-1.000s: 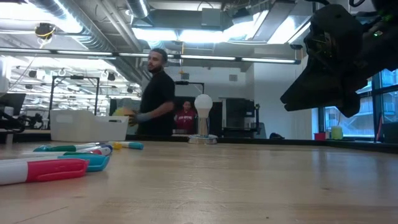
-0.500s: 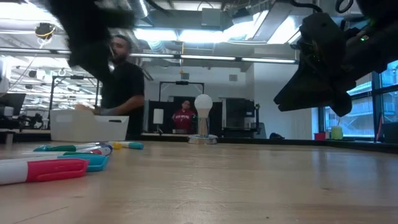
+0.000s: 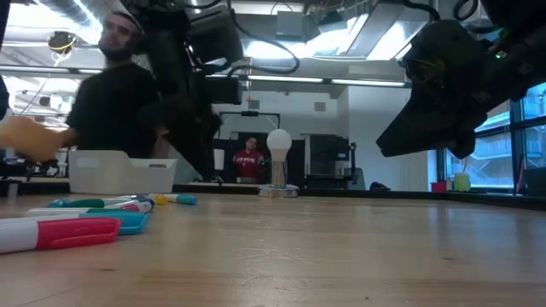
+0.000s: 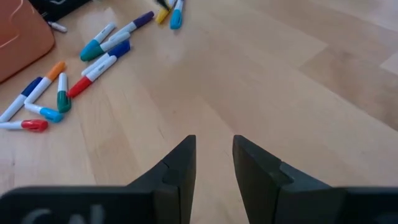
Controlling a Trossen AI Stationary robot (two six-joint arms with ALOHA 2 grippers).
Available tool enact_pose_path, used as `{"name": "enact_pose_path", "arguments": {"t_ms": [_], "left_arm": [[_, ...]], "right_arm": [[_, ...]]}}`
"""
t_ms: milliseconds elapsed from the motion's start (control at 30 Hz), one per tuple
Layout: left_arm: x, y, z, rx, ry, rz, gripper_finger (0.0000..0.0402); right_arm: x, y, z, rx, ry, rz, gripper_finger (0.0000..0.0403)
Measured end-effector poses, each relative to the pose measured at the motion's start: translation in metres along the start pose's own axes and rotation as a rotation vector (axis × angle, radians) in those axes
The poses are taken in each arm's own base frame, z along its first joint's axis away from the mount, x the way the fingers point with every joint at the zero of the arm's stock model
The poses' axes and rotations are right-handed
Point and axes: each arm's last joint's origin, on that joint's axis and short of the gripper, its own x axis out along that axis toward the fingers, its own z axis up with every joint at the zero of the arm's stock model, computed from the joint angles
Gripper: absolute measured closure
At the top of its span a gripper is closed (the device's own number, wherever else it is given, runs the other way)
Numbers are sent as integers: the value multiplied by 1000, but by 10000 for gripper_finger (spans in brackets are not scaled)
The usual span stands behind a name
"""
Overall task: Pick & Place Markers
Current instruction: Put the light blue and white highlighter pen into the orange bin
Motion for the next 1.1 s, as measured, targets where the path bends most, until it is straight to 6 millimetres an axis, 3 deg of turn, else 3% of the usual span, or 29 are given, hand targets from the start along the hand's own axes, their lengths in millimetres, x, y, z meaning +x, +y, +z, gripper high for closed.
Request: {"name": "enact_pose_path", "arguments": {"t_ms": [100, 300, 433, 600, 800, 933, 1100], "left_arm": [[3, 2, -1, 12, -42, -96, 282], [8, 6, -16, 38, 53, -29, 237], [14, 3, -28, 59, 92, -58, 231], [21, 2, -39, 45, 101, -20, 258], [24, 3, -43, 32, 82, -39, 324], [23, 3, -40, 20, 68, -13, 365], [16, 3, -27, -34, 45, 144, 370]], "right_arm": [[0, 0, 0, -1, 1, 0, 296], [0, 0, 0, -1, 0, 1, 296], [0, 0, 0, 1, 0, 0, 296], [2, -2, 2, 7, -18, -22, 296], [4, -4, 4, 38, -23, -31, 296], [4, -4, 4, 38, -24, -32, 296], [4, -4, 4, 37, -23, -32, 296]]}}
